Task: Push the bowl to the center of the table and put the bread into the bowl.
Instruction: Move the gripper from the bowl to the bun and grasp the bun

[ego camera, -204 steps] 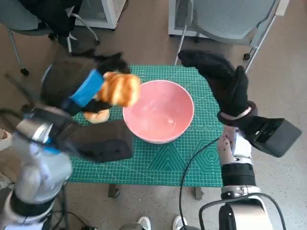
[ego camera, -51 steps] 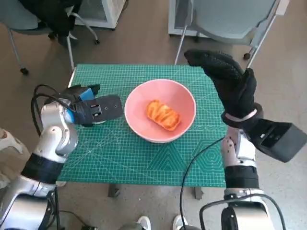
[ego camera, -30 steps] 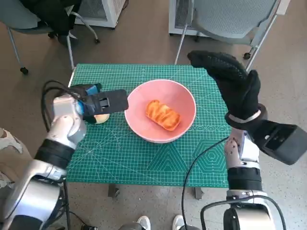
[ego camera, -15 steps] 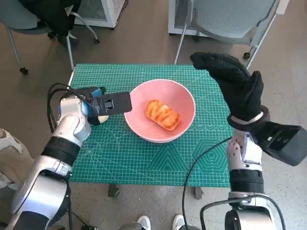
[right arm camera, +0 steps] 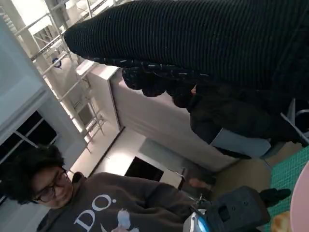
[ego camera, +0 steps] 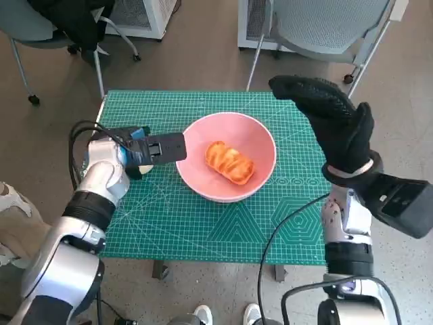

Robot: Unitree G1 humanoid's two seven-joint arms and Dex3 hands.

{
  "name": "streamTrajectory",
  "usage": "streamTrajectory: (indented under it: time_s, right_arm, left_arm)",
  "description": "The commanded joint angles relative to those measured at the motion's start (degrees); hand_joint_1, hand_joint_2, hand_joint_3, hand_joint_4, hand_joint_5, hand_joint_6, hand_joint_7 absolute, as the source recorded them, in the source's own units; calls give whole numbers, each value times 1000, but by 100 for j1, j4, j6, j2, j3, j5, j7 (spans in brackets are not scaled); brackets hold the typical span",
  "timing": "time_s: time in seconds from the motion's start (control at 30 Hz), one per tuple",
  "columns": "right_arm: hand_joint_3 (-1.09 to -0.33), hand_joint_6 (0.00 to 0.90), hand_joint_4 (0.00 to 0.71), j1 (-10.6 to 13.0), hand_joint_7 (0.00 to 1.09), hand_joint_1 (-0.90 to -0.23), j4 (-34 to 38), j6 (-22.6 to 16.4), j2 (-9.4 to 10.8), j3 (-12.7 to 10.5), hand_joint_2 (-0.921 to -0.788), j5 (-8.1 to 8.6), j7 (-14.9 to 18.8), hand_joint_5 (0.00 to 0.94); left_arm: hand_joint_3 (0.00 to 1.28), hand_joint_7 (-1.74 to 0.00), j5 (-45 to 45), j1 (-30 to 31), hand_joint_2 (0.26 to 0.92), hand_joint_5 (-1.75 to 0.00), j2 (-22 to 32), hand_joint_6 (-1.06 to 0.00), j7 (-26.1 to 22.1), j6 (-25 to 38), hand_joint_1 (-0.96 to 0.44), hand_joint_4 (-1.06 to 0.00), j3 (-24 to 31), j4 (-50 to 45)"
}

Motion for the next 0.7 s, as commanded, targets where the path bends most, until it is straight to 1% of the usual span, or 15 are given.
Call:
streamTrajectory:
  time_s: [0.03,0.37,0.7]
  right_arm:
    - [-823,-1,41,177,275,-711,-65,118,-95,-1,-921,-32,-37,2]
    - [-821,-1,45,234,280,-711,-197,173,-144,21,-921,-78,-96,3]
    - [-816,-1,48,276,288,-713,-303,205,-181,55,-921,-113,-170,4]
  left_arm:
    - [3,-1,-48,-191,665,1,-40,-134,75,-71,-154,1,-56,171]
    - [2,-2,-89,-285,664,1,-82,-133,157,-192,-110,1,-88,514]
    - [3,-4,-125,-386,668,1,-169,-139,299,-320,-105,1,-119,921]
